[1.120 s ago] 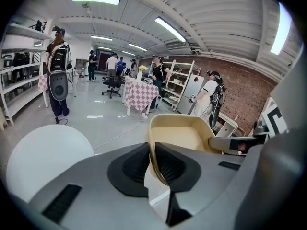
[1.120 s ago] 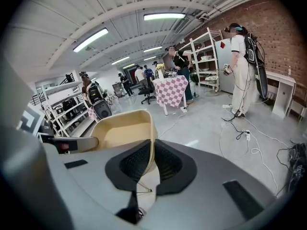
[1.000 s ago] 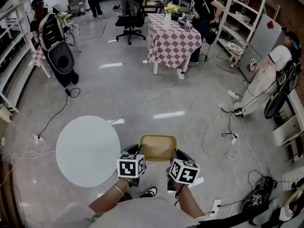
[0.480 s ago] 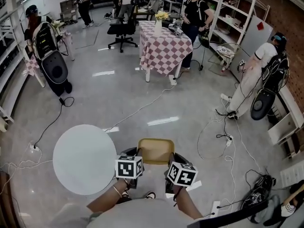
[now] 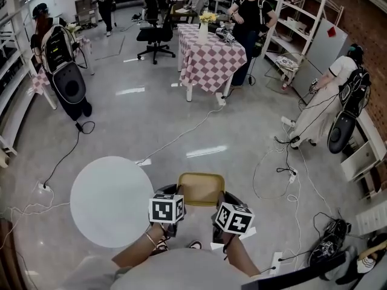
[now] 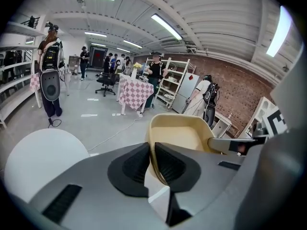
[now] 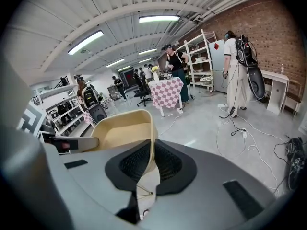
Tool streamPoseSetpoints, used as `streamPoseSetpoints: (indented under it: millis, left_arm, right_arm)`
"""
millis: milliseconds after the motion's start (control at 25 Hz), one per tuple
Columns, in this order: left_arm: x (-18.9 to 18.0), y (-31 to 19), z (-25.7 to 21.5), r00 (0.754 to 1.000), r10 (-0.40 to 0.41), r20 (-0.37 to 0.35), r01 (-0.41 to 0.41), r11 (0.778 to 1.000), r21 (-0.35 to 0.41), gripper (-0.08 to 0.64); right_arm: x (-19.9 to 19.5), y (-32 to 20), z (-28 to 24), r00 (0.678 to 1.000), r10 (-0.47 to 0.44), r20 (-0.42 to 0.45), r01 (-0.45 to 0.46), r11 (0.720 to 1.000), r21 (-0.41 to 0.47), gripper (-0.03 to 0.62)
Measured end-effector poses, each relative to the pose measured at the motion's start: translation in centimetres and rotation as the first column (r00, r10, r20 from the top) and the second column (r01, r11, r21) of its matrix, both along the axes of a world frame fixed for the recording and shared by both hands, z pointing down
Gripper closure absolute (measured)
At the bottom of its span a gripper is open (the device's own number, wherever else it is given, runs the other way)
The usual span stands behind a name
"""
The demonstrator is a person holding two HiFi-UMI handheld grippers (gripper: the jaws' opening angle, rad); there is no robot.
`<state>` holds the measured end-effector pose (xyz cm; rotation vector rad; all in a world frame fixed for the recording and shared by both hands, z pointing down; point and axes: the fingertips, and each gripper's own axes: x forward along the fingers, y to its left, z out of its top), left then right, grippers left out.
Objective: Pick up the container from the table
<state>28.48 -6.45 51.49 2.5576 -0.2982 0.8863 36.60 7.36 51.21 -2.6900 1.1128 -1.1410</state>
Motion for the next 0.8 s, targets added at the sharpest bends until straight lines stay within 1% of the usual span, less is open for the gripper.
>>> streamPoseSetpoints:
  millis: [400,800]
  left_arm:
    - [-0.62,-0.34,0.34,1.000,0.004,-0.002,-0.004,1.000,-0.017,0.512]
    - [-0.59,-0.61,0.49,1.000,0.024,-0.009,-0.024,0.999,-0.023,0.512]
  right_arm:
    - [-0.70,-0.26,0.01,1.000,0.004,-0.020,-0.005,0.999,-0.034,0.546]
    - [-0.94,-0.35,0.10,0.999,0.031,-0.023,-0.032,0.999,-0.040,0.548]
